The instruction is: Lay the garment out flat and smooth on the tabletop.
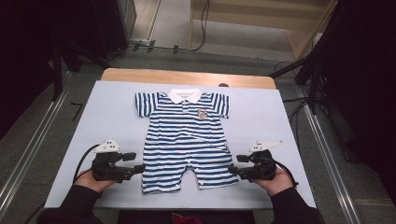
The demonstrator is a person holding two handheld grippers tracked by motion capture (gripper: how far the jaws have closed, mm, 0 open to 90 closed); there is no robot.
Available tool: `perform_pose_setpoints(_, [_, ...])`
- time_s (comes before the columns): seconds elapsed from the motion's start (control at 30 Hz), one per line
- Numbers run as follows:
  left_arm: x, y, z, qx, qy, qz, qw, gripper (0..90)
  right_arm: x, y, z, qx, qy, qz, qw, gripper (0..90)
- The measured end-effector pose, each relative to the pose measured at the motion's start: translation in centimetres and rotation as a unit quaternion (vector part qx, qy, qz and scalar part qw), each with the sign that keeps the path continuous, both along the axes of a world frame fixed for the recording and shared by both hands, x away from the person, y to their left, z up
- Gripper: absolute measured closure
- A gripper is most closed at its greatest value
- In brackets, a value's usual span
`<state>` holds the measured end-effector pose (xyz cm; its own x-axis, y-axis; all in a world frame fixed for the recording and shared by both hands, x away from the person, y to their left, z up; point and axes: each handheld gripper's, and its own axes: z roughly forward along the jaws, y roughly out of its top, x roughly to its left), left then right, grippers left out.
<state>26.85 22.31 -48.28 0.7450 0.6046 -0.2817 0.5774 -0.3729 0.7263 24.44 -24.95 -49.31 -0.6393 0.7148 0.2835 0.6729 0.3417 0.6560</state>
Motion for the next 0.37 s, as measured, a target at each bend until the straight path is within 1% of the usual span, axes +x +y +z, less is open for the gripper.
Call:
perform_pose_setpoints(0.27, [-0.02, -0.08, -0.07, 0.003, 0.002, -0.002, 1.0000, 31.3, 0.00, 0.01, -0.01, -0.001, 0.001, 0.001, 1.0000, 32.7])
perform_pose_setpoints(0.33, [0.01, -0.02, -0.08, 0.004, 0.000, -0.002, 1.0000, 31.3, 0.02, 0.00, -0.03, -0.002, 0.002, 0.001, 1.0000, 32.5])
perform_pose_setpoints(0.37, [0.07, 0.08, -0.11, 0.005, -0.004, 0.000, 1.0000, 30.7, 0.05, -0.04, -0.05, -0.003, 0.001, 0.000, 1.0000, 31.9])
